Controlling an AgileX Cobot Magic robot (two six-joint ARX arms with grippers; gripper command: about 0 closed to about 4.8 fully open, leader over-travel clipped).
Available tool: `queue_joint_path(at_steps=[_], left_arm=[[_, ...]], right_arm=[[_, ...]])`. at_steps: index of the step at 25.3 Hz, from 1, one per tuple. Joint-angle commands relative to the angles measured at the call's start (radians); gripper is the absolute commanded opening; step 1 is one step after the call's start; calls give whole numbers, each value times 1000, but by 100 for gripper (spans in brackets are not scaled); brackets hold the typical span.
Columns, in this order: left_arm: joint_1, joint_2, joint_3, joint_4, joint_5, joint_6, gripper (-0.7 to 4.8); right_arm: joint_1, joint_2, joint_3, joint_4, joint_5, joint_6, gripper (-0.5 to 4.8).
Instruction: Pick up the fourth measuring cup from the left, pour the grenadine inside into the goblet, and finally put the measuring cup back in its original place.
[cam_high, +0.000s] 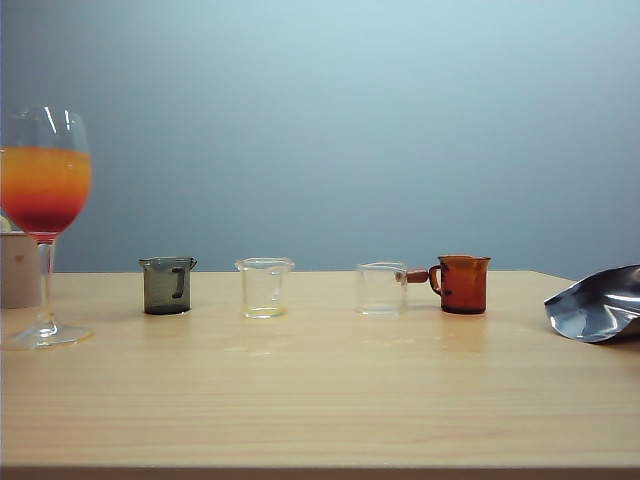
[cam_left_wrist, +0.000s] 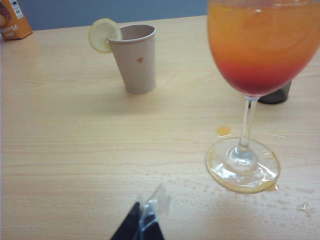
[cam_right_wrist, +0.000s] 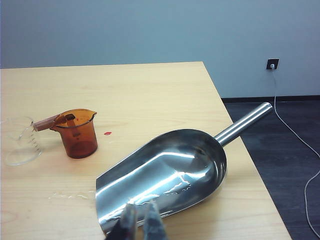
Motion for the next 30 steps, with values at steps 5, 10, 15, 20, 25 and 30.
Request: queue_joint_path(at_steps=[5,10,15,20,25,30], left_arm=[[0,0,-2,5,2,1,-2],[0,0,-2,5,0,-64,-2],[0,0,-2,5,-2,-64,-2],[0,0,-2,5,-2,-64,-2],[0,0,-2,5,-2,-64,-2],[0,0,-2,5,-2,-64,-2]], right_arm=[[-48,-84,-60,21,0,-2,32],[-103,-85,-61,-40,-1,-2,32],[-109,-85,-61,-35,0,-2,32],[-109,-85,-61,-35,-1,-2,32],[-108,-85,-61,-36,-60,-2,32],[-108,-85,-61,-34,-185,-2,32]])
